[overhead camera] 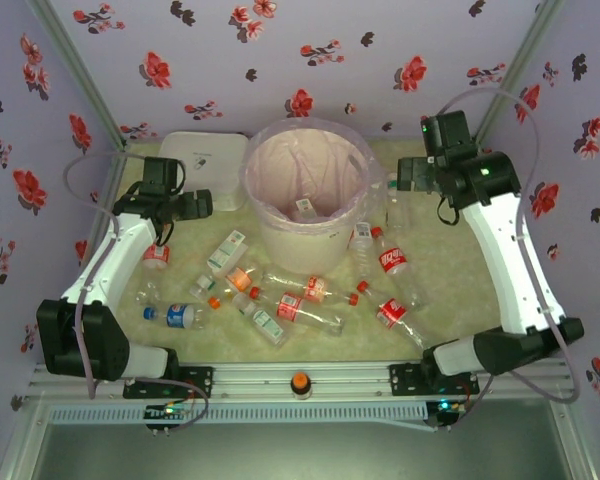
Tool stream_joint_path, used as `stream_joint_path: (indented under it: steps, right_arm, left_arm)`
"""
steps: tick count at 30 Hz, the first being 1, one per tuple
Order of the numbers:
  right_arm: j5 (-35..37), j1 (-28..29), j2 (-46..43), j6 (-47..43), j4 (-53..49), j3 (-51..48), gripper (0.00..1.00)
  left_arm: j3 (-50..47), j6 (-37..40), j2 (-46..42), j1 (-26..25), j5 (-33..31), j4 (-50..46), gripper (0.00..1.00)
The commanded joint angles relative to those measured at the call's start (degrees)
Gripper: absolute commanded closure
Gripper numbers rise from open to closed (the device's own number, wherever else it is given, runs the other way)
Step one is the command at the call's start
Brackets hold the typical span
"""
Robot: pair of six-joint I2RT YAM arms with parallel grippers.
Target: Put the plastic bottles in the bin
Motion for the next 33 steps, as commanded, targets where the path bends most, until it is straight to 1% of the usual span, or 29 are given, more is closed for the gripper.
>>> stream_joint_path:
  steps: [1, 6, 9, 11, 15, 19, 24, 28, 30, 33]
  right_arm:
    - [-4.19, -2.07, 2.32, 1.07, 3.11, -3.46, 0.01]
    - [-8.73, -7.08, 6.17, 0.60, 9.10, -9.18, 0.01]
    - [-14.81, -10.26, 10.11, -0.94, 15.21, -13.38, 0.01]
    - [-17.78, -11.20, 14.26, -1.79, 15.43, -13.00, 0.01]
    - [-19.30, -11.43, 22.35, -3.31, 15.99, -10.95, 0.01]
    - [-20.18, -11.28, 28.66, -3.28, 16.83, -9.28, 0.00]
    - [-20.15, -11.28, 34.34, -3.20, 18.41, -7.60, 0.00]
    - [-19.15, -11.19, 36.22, -3.37, 19.71, -7.43, 0.01]
    - [-19.09, -11.17, 36.23, -3.28, 20.73, -7.97, 0.08]
    - [-18.34, -11.17, 36.37, -3.19, 21.18, -8.15, 0.24]
  left_arm:
    - [-0.01, 1.69, 0.49, -0.34, -1.74, -0.85, 0.04]
    - [0.08, 1.68, 0.58, -0.35, -1.80, -0.93, 0.04]
    - [0.10, 1.68, 0.49, -0.35, -1.87, -0.93, 0.04]
    - [0.12, 1.66, 0.42, -0.35, -1.79, -1.02, 0.04]
    - [0.21, 1.77, 0.06, -0.35, -1.79, -1.02, 0.04]
    - [0.12, 2.25, -0.71, -0.44, -2.60, -1.02, 0.04]
    - [-0.14, 2.75, -1.69, -0.70, -3.78, -0.93, 0.04]
    - [-0.14, 2.74, -1.72, -0.95, -3.88, -0.96, 0.04]
    - [-0.14, 2.83, -1.66, -1.05, -3.88, -0.93, 0.04]
    - [-0.14, 2.89, -1.62, -1.14, -3.87, -0.93, 0.04]
